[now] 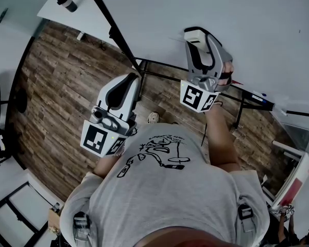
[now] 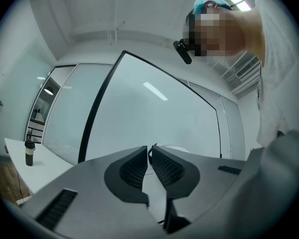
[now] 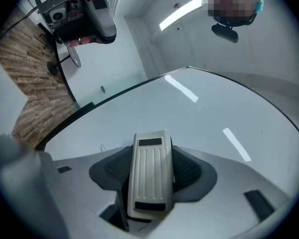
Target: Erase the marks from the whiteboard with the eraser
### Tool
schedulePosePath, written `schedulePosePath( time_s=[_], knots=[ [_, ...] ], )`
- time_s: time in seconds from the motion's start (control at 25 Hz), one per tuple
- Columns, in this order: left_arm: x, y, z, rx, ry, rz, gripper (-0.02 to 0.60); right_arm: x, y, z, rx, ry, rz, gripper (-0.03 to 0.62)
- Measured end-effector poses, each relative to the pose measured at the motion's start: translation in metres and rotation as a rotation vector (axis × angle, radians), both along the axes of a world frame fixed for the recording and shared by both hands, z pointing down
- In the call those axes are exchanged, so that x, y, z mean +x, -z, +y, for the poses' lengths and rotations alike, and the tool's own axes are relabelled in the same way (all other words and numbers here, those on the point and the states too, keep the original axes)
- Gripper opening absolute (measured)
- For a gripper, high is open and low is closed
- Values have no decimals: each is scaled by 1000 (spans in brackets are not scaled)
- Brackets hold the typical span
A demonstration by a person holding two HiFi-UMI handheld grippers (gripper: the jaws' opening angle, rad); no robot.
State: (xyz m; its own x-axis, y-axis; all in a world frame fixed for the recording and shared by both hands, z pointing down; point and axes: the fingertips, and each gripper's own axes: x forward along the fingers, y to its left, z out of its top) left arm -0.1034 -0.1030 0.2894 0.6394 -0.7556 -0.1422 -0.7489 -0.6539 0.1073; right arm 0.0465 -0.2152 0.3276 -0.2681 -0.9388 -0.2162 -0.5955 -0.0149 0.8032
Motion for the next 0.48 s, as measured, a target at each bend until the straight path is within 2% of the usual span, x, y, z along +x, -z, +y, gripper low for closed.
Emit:
schedulePosePath(
  time_s=[0.48],
  knots=[
    [-6, -2, 1, -2, 6, -3, 44, -9, -19, -3, -2, 6, 15, 255]
  ],
)
